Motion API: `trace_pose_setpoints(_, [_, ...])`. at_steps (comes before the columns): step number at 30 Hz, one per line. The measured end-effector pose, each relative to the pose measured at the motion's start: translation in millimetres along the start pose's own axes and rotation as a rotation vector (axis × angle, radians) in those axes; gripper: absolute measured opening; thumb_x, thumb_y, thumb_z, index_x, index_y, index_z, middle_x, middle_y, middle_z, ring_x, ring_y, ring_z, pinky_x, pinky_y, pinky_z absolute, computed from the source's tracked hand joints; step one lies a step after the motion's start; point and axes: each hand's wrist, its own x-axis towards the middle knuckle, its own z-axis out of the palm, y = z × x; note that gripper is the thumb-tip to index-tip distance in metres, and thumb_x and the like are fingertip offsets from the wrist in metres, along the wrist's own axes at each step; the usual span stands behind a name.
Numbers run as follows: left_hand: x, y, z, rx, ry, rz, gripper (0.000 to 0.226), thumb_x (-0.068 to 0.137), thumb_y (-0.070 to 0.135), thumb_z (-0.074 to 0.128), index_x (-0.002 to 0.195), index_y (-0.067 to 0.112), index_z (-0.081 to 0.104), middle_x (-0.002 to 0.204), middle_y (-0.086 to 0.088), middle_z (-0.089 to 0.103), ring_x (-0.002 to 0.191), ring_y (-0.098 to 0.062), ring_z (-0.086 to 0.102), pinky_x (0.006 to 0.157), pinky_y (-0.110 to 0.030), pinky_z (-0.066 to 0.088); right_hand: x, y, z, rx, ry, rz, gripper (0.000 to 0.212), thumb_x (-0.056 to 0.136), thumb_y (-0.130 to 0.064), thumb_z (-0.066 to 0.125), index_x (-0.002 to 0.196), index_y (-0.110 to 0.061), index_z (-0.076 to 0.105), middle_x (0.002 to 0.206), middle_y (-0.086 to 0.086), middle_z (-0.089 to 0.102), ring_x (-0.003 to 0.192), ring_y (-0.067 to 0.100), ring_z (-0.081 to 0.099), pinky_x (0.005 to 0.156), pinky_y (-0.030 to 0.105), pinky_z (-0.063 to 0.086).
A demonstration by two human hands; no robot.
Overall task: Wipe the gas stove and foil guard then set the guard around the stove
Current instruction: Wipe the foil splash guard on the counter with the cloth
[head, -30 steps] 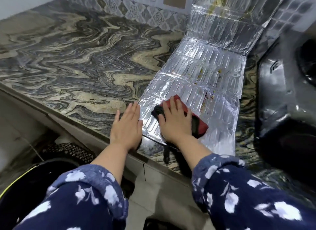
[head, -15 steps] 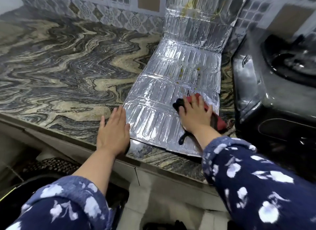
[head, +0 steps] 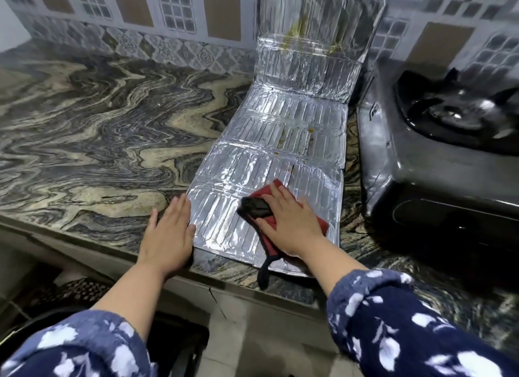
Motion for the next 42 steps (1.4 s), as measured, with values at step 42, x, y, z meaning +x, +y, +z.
trace_pose_setpoints(42, [53,9,-5,0.044,-0.012,0.025,0.106,0.068,0.08,-0.002,0.151,0.014,-0.005,0.16,0.001,-0.006,0.147,-0.011,-0.004,0.117,-0.041,-0.007,92,28,-8,-0.01,0.126,0.111,0.065,0.097,-0.053,0.017,0.153,-0.023,0.007,0.162,0.001,-0.005,0.149,0.019,-0.005,0.121,0.04,-0.003])
